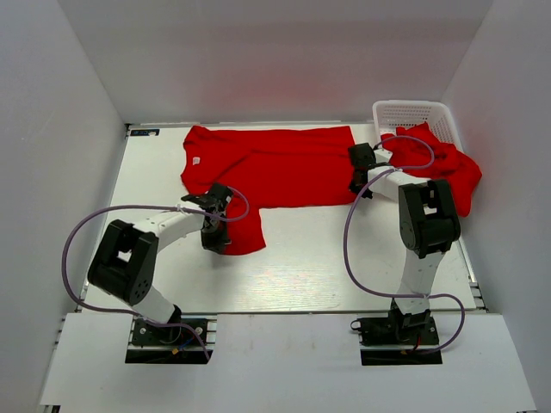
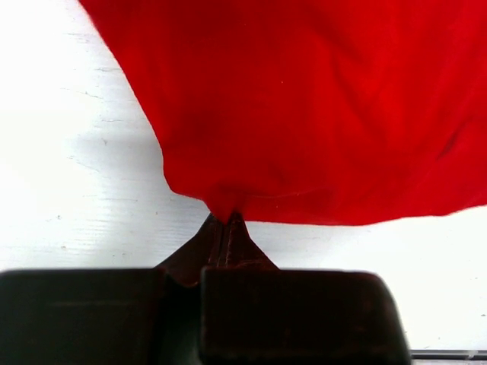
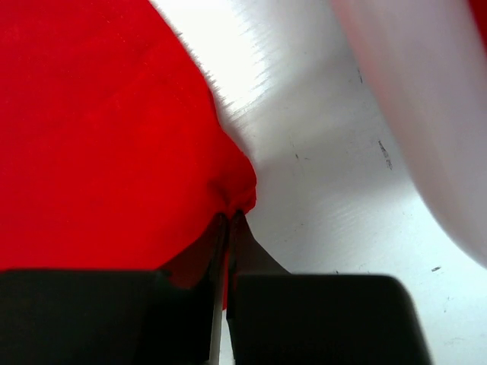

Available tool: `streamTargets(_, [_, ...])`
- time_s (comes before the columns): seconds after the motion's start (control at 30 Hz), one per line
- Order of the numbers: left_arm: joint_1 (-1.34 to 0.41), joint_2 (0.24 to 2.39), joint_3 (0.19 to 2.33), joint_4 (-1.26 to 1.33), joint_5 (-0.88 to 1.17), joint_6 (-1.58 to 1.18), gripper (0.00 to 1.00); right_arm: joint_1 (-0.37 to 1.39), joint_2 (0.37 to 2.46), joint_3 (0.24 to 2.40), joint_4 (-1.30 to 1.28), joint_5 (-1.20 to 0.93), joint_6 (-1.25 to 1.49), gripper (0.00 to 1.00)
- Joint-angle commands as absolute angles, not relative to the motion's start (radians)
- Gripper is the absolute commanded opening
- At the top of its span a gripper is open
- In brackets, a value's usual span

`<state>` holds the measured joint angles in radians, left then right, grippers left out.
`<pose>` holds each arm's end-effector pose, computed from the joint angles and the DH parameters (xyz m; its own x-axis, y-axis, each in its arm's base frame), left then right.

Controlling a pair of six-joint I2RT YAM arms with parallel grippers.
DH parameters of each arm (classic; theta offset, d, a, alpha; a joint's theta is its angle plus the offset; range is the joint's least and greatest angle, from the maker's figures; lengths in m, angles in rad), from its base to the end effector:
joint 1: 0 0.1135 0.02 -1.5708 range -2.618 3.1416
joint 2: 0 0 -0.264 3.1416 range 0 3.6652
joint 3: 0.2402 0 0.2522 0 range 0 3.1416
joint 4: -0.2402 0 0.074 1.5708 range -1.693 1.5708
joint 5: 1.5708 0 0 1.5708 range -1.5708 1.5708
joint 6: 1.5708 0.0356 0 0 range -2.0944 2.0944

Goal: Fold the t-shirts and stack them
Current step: Grap the side of the flattened tshirt closest away from the robot with both arms

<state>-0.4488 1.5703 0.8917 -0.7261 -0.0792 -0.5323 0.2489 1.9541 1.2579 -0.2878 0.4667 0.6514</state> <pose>0.2412 -0.1130 0.1625 -0.9792 -0.0900 -0.1821 -0.0884 0.9959 -0.0167 0.3952 0.0839 0.1592 -0.6288 0.3989 -0.6675 0.5064 0.8615 0.0378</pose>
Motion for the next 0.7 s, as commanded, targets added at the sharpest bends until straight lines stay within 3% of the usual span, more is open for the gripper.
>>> streamTargets(0.0, [-0.446,1.505,0.916,-0.727,-0.091,-0.528,0.0,0.242,1.98,1.235,-0.316,0.46,0.658,0.0])
streamTargets(0.37, [-0.437,1.457,1.018,-0.689,-0.022,-0.497,0.0,0.255,1.927,1.252,-0.357,0.445,0.631,0.0])
streamTargets(0.67, [-0.426,1.611,1.282,-0.715,-0.084,-0.485,0.0,0.258,1.925,1.324,-0.383,0.443,0.574,0.0])
